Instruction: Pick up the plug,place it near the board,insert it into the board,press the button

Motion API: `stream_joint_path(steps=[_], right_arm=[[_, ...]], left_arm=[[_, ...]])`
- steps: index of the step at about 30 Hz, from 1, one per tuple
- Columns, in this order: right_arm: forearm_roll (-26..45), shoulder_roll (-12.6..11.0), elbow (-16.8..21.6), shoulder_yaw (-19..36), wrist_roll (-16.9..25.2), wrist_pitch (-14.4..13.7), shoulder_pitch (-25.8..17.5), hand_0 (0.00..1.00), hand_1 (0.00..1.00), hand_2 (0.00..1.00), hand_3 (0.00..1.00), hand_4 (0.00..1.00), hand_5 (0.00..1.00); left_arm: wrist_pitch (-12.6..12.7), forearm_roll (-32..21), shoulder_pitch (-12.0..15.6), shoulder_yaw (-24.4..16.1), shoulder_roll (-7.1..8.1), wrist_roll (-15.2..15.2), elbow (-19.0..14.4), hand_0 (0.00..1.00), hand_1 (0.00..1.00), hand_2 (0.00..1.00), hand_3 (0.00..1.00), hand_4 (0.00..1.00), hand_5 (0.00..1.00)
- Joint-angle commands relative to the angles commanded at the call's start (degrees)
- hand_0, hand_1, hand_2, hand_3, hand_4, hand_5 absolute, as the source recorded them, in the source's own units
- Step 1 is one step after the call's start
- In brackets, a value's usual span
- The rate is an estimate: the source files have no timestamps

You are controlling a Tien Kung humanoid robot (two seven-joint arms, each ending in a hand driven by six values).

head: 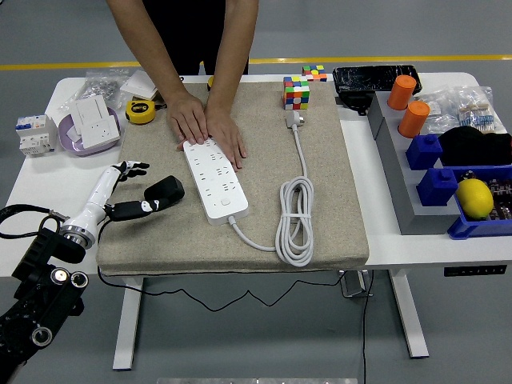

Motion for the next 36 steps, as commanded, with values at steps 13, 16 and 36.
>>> stream_joint_path(steps=[13, 16, 36], right_arm=[[-0.2, 0.0, 0.0, 0.2, -0.1, -0.1, 0.1, 0.850, 0.759, 0.743, 0.767, 0.998, 0.783], [-0.2, 0.0, 0.0, 0.2, 0.0, 0.0, 0.1, 0.851, 0.757, 0.743, 0.767, 0.998, 0.782], [-0.2, 0.1, 0.0, 0.3, 0.3, -0.1, 0.2, 0.849, 0.755, 0.740, 0.766, 0.998, 0.783]], left_arm=[[4.0, 0.6, -4.1, 4.5, -0.47, -0.9, 6.6, 0.649, 0.662, 0.615, 0.586, 0.998, 0.267], [4.7, 2.2, -5.0, 4.8, -0.72, -1.0, 8.5, 0.627, 0.632, 0.565, 0.549, 0.998, 0.244], [7.3, 7.5, -6.9, 4.6, -1.54, -0.5, 12.4, 0.479, 0.387, 0.375, 0.451, 0.833, 0.150]])
